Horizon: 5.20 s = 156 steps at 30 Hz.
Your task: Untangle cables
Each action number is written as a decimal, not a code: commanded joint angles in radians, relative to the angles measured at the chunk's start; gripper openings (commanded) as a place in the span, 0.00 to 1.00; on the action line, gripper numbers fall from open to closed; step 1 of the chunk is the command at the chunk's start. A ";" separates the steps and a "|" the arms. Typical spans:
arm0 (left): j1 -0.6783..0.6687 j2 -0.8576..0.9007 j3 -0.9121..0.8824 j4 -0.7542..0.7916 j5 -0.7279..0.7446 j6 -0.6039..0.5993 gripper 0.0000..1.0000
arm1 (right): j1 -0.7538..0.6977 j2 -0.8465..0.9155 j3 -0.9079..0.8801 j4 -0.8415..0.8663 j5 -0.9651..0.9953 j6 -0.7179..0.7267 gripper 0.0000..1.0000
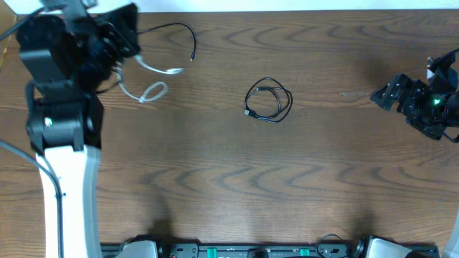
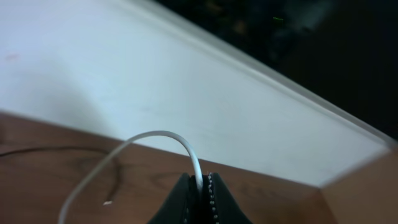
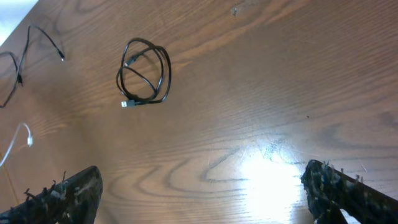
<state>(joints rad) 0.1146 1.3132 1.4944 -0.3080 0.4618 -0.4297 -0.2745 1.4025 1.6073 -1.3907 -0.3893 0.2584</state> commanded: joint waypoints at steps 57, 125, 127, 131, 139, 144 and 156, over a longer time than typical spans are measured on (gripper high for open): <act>0.423 0.581 0.011 -0.251 -0.394 0.405 0.69 | 0.202 0.006 -0.032 0.055 0.040 -0.012 0.99; -0.558 0.869 -0.004 -0.010 -0.137 0.437 0.51 | 0.398 0.165 -0.372 0.326 -0.196 -0.100 0.99; -0.556 0.868 -0.004 0.006 -0.137 0.436 0.38 | 0.398 0.165 -0.372 0.326 -0.196 -0.100 0.99; -0.555 0.857 0.003 0.013 -0.137 0.430 0.10 | 0.398 0.165 -0.372 0.323 -0.196 -0.100 0.99; -0.555 0.688 0.006 0.011 -0.118 0.341 0.07 | 0.398 0.165 -0.372 0.325 -0.196 -0.099 0.99; -0.556 0.518 0.006 0.019 0.032 0.335 0.07 | 0.398 0.165 -0.372 0.336 -0.198 -0.096 0.99; -0.559 0.280 0.006 0.018 0.116 0.094 0.07 | 0.399 0.165 -0.372 0.499 -0.431 0.026 0.99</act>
<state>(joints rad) -0.4454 1.5993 1.4918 -0.2848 0.5190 -0.2638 0.1204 1.5730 1.2224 -0.9375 -0.6647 0.2306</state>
